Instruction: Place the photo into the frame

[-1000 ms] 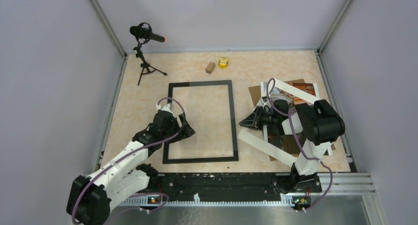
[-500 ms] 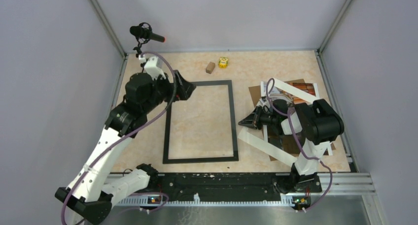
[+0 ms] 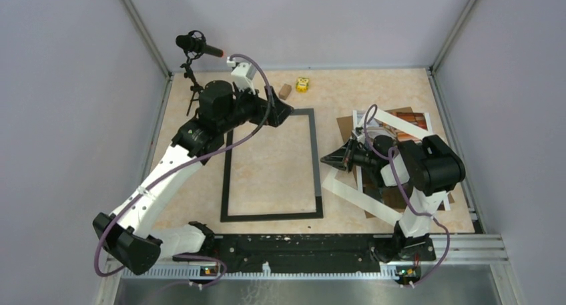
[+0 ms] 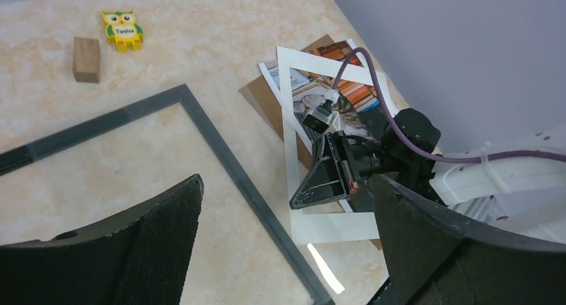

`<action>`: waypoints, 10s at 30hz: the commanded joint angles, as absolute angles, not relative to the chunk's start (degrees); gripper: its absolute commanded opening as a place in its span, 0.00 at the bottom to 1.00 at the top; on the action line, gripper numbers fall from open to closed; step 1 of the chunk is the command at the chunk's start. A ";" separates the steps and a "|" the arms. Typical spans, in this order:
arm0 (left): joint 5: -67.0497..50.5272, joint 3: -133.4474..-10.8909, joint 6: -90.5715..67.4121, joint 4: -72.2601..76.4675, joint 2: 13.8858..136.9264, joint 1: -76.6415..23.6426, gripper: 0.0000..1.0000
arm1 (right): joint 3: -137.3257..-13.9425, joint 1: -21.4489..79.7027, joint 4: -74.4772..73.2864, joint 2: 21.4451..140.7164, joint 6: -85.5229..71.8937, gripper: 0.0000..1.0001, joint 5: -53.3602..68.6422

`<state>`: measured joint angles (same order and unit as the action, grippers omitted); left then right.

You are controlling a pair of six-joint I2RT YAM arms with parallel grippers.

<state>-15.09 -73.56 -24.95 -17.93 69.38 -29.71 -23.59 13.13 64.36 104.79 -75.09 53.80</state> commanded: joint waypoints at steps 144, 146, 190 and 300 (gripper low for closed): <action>4.94 -56.51 -15.73 -5.86 50.63 -26.19 0.99 | -46.72 32.77 33.12 100.84 -58.95 0.00 31.19; 4.84 -56.51 -15.82 -5.81 50.73 -26.19 0.99 | -45.03 32.74 36.53 101.13 -59.93 0.00 30.30; 3.68 -56.51 -16.17 -5.89 51.97 -26.19 0.99 | -44.93 30.85 37.60 106.18 -58.01 0.00 40.01; -8.18 -57.74 -17.63 -6.07 60.83 -27.03 0.99 | -40.71 30.60 -31.66 69.25 -35.01 0.85 -6.09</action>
<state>-5.41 -56.66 -17.28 -8.16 59.42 -26.39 -40.25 31.05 -27.35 69.47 -31.55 -0.73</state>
